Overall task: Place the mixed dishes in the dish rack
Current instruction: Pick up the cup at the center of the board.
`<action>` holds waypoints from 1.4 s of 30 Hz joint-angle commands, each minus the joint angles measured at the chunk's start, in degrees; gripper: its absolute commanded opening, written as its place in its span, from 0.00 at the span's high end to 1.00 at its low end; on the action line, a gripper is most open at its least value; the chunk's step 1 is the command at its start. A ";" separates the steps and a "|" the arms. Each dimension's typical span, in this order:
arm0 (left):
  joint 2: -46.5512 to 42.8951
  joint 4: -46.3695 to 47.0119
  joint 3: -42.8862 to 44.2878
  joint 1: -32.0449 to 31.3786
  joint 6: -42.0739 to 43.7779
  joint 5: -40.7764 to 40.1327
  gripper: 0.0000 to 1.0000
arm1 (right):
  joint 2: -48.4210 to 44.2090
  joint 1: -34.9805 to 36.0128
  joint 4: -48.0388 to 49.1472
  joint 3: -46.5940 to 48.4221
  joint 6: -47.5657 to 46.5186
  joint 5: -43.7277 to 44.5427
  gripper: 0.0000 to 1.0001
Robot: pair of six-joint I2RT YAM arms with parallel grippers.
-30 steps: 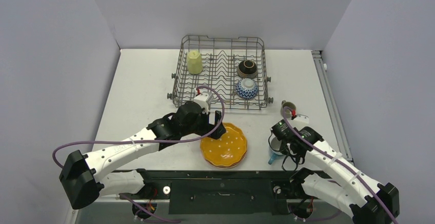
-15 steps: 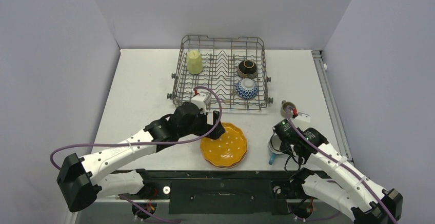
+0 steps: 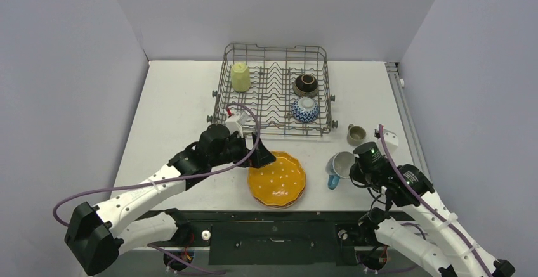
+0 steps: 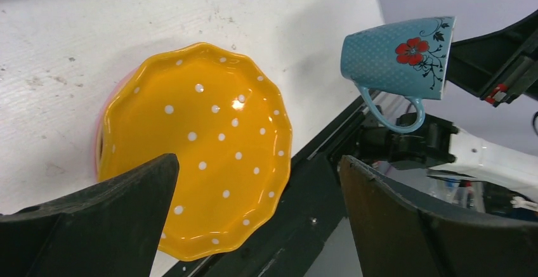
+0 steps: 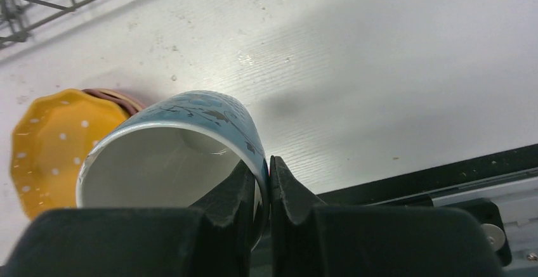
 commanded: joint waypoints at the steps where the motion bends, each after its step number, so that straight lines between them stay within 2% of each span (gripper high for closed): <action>1: -2.96 8.85 -1.70 2.71 -5.15 9.40 0.04 | -3.43 -0.41 7.10 3.91 -0.22 -3.07 1.00; 11: -6.21 21.89 -6.29 6.25 -16.23 17.34 0.04 | -8.12 -0.26 21.88 3.90 -0.49 -11.95 1.00; 21: -11.23 33.91 -9.91 9.38 -29.62 21.01 0.04 | -6.92 1.43 45.26 1.34 -0.52 -21.81 1.00; 26: -13.75 39.05 -11.40 10.31 -34.78 20.24 0.04 | -4.85 5.22 55.75 0.67 -0.07 -22.12 1.00; 33: -14.72 47.55 -13.04 10.98 -40.80 18.95 0.04 | -1.98 12.09 63.81 -0.02 -0.81 -18.27 1.00; 42: -14.63 55.10 -14.49 11.02 -44.48 17.36 0.04 | -0.19 14.06 75.69 -3.72 1.50 -19.52 1.00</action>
